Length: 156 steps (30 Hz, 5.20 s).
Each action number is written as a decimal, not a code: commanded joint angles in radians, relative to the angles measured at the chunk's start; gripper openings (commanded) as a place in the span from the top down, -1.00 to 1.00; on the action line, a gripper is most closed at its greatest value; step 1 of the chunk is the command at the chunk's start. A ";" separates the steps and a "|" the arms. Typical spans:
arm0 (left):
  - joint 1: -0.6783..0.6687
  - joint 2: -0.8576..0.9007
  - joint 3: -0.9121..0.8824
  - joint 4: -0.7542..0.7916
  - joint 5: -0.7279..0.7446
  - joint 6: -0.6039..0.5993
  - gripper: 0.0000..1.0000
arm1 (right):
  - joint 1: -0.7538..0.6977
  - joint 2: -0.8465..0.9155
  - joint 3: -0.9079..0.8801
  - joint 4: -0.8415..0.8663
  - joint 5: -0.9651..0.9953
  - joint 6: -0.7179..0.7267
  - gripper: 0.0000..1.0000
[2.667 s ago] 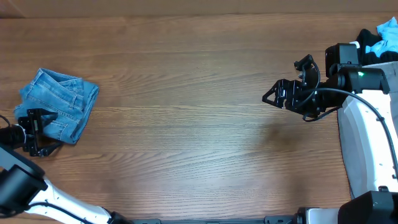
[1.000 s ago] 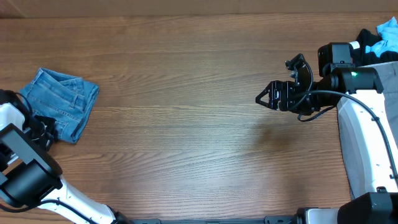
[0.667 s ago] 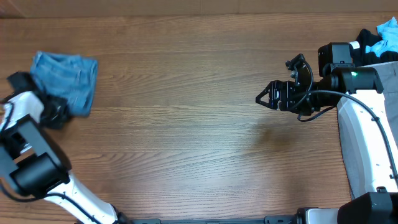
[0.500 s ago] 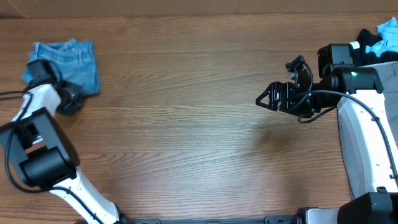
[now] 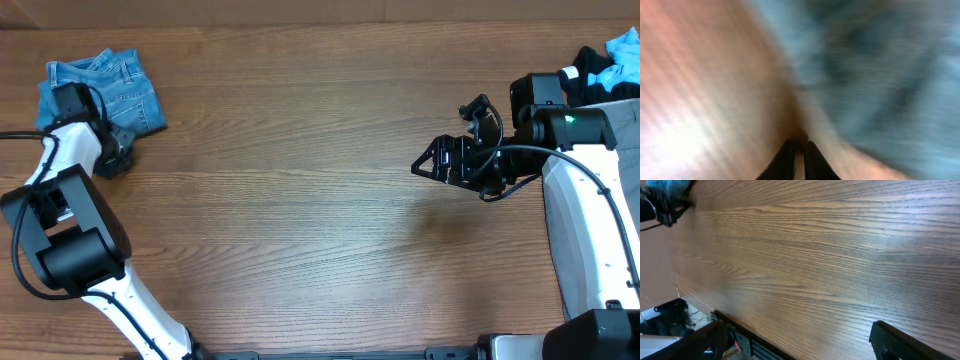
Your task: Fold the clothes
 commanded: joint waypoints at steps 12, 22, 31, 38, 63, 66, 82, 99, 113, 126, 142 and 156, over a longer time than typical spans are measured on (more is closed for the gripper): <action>0.037 0.057 0.066 -0.011 -0.196 0.060 0.92 | 0.006 -0.011 0.012 -0.002 -0.012 -0.004 -0.90; 0.050 0.211 0.074 0.246 -0.140 0.157 0.85 | 0.006 -0.011 0.012 -0.041 -0.005 -0.003 -0.90; 0.048 0.262 0.120 0.415 -0.086 0.211 0.68 | 0.006 -0.011 0.012 -0.071 0.007 0.000 -0.90; 0.020 0.262 0.169 0.430 0.049 0.214 0.38 | 0.014 -0.011 0.012 -0.087 0.006 0.004 -0.90; 0.008 -0.090 0.427 -0.002 -0.124 0.233 0.92 | 0.107 -0.011 0.012 -0.057 0.029 0.000 -0.90; -0.002 -0.079 0.427 0.073 -0.044 0.317 0.92 | 0.107 -0.011 0.012 -0.057 0.029 0.000 -0.90; -0.004 0.283 0.427 0.281 -0.001 0.468 0.81 | 0.107 -0.011 0.012 -0.072 0.029 0.005 -0.90; -0.026 0.078 0.430 0.164 0.016 0.425 0.92 | 0.107 -0.011 0.012 -0.068 0.030 0.019 -0.90; -0.133 0.190 0.430 0.204 0.007 0.422 0.88 | 0.107 -0.011 0.012 -0.070 0.030 0.018 -0.90; -0.134 0.234 0.431 0.137 0.011 0.422 0.88 | 0.107 -0.011 0.012 -0.064 0.030 0.019 -0.91; -0.070 0.081 0.430 0.155 -0.109 0.522 0.84 | 0.107 -0.011 0.012 -0.065 0.030 0.007 -0.90; -0.006 0.274 0.431 0.104 -0.151 0.577 0.45 | 0.107 -0.011 0.012 -0.069 0.029 0.023 -0.90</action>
